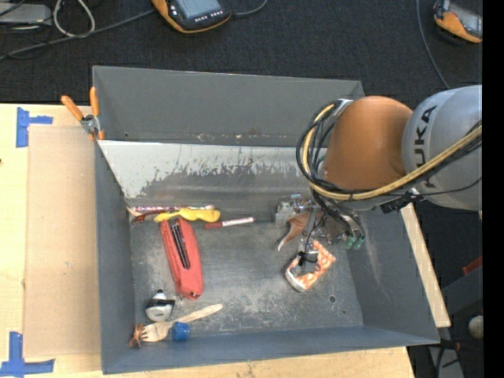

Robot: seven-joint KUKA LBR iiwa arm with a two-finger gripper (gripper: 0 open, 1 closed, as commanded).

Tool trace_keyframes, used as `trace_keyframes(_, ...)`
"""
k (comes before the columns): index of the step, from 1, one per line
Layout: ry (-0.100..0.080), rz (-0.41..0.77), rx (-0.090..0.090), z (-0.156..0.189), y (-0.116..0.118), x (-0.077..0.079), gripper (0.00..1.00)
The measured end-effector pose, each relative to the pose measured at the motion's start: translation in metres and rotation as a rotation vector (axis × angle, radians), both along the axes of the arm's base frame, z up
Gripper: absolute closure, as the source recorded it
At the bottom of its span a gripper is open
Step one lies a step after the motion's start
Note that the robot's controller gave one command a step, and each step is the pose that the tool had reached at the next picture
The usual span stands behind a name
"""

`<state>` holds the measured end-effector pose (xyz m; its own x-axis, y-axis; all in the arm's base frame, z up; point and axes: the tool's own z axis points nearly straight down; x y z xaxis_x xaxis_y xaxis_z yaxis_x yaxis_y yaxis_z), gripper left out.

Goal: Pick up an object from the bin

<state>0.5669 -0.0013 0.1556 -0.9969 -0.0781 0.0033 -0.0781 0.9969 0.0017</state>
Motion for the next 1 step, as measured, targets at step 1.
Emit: trace_keyframes(1,-0.007,0.013,0.001,-0.0101,-0.0455,0.0072,0.00)
